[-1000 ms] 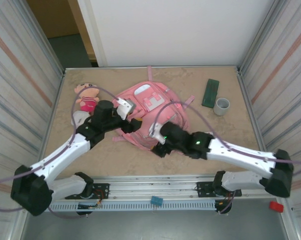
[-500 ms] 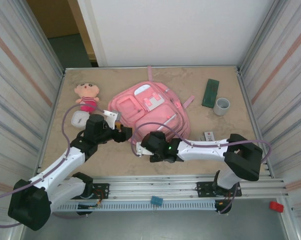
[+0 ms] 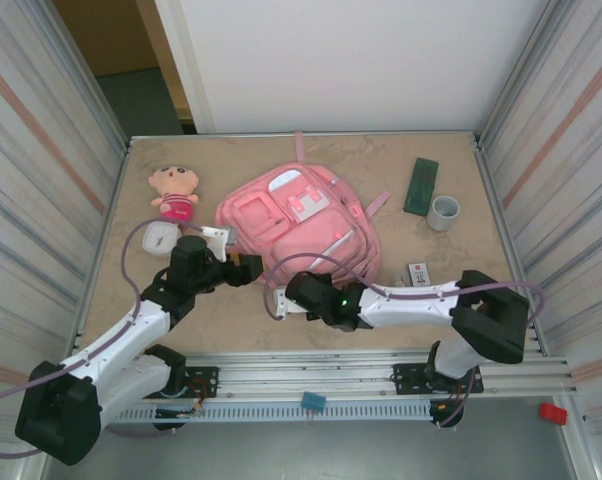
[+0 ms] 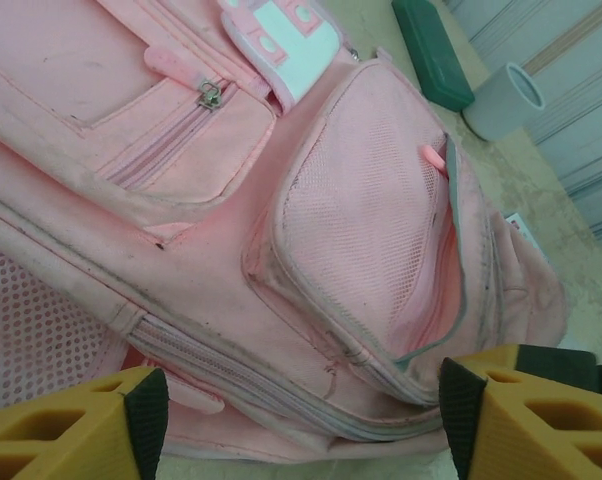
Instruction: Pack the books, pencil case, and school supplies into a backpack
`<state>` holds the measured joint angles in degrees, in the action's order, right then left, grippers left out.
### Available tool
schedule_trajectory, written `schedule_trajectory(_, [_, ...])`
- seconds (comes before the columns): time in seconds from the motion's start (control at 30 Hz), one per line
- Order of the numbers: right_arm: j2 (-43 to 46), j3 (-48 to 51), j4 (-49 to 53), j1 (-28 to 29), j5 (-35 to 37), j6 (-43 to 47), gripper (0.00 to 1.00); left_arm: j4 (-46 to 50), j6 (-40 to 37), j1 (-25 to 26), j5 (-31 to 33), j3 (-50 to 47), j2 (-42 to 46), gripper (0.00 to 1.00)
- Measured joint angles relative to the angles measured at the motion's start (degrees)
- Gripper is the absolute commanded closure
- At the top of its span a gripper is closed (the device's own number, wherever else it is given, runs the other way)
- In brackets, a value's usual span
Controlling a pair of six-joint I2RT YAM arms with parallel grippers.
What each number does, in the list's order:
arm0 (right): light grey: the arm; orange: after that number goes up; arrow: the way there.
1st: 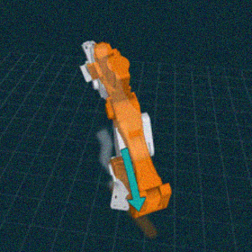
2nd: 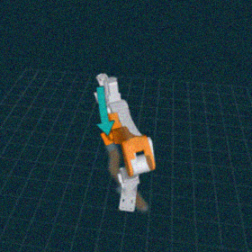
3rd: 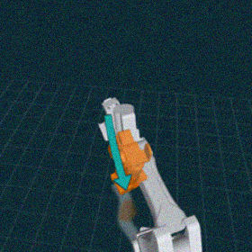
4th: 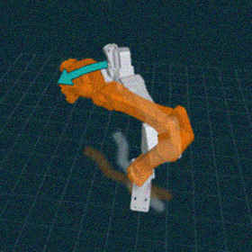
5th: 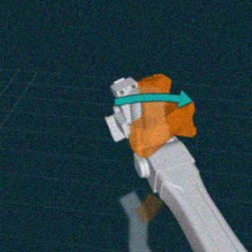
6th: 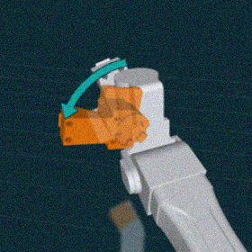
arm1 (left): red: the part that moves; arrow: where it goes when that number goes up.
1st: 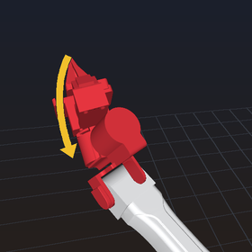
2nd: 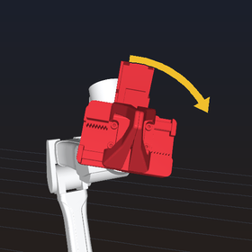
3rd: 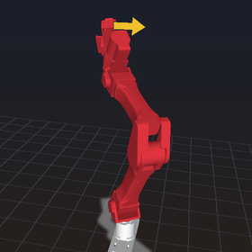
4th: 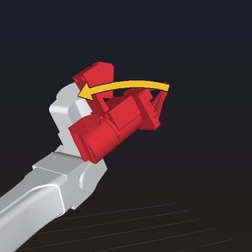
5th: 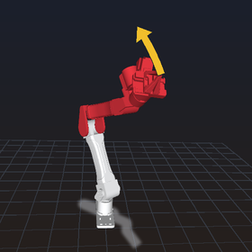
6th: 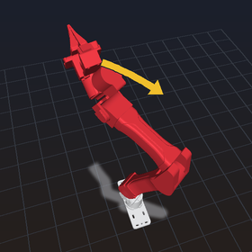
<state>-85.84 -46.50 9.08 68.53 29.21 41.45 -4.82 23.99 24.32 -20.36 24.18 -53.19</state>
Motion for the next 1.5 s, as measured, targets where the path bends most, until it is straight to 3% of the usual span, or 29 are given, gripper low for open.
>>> schedule_trajectory(0.23, [9.07,-7.08,9.60,-4.15,-6.05,0.02,1.00,0.17,0.28,0.00,0.15,-0.61,4.24,0.28])
schedule_trajectory(0.5, [12.39,-11.98,15.26,-9.68,-11.04,0.46,1.00,-2.12,1.38,0.00,1.97,-5.31,5.86,0.32])
schedule_trajectory(0.77, [12.26,-13.94,17.84,-10.14,-12.44,0.87,1.00,-9.79,2.21,0.00,1.44,-8.26,-2.78,0.39])
schedule_trajectory(0.87, [11.80,-15.32,18.10,-10.19,-12.61,0.85,1.00,-13.77,2.27,0.00,1.11,-8.33,-7.87,0.49])
schedule_trajectory(0.97, [11.23,-16.31,18.12,-10.47,-12.83,0.87,1.00,-17.68,1.75,-0.07,0.44,-8.35,-12.26,0.67])
schedule_trajectory(1.03, [10.97,-16.59,18.14,-10.84,-13.20,0.87,1.00,-20.15,1.42,-0.26,-0.24,-8.35,-14.40,0.87])
schedule_trajectory(1.1, [10.91,-16.63,18.16,-11.28,-13.66,0.85,1.00,-22.29,0.83,-0.33,-1.18,-8.35,-15.06,0.98])
schedule_trajectory(1.3, [10.56,-16.63,17.42,-12.22,-13.81,-0.96,1.00,-24.44,-2.82,0.31,-4.94,-8.35,-11.67,1.00])
schedule_trajectory(1.5, [8.07,-16.61,14.03,-12.74,-12.98,-4.81,1.00,-18.73,-9.55,5.95,-10.75,-5.22,-6.86,1.00])
